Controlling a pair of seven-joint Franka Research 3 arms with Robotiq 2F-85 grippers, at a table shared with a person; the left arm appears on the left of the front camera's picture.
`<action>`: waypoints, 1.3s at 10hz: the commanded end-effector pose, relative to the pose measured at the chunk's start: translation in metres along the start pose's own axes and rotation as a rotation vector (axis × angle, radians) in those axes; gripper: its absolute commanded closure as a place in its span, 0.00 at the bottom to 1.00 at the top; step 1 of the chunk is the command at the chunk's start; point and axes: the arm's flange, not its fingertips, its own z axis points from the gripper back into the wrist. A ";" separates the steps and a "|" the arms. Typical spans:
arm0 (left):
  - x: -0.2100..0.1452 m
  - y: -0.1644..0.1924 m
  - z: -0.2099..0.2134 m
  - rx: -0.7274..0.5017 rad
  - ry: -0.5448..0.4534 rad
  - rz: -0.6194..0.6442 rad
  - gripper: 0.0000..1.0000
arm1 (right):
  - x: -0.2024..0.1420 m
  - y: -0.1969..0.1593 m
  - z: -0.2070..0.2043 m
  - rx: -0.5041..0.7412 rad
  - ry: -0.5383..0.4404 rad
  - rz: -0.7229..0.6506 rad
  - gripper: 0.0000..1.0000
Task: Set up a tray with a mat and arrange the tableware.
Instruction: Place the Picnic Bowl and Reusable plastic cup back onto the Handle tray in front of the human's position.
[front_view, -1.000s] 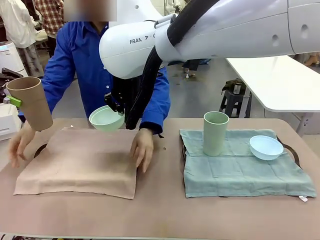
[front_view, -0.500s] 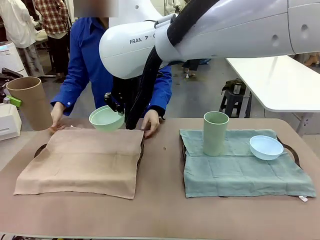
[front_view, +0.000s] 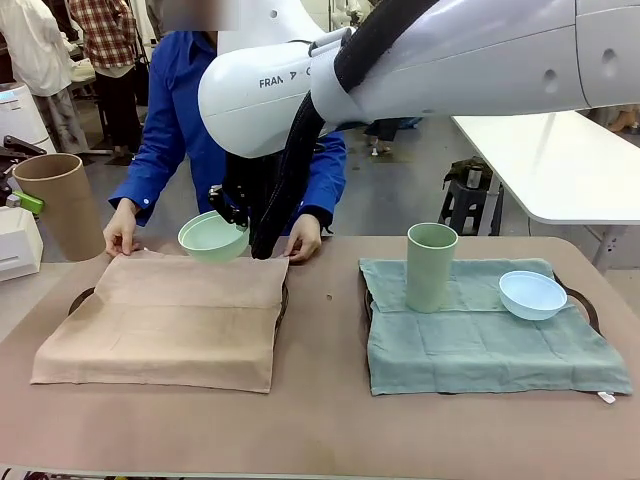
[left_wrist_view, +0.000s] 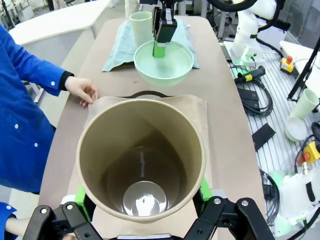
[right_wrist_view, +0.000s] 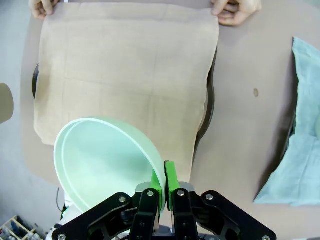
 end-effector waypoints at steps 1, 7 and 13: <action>0.001 0.000 -0.001 0.003 0.015 -0.012 0.24 | -0.003 -0.002 0.000 -0.016 -0.010 0.005 1.00; 0.001 0.000 -0.001 0.003 0.015 -0.012 0.24 | -0.003 -0.002 0.000 -0.016 -0.010 0.005 1.00; -0.015 0.013 -0.009 -0.013 -0.030 -0.032 0.08 | 0.012 -0.018 -0.021 0.026 -0.020 -0.022 0.95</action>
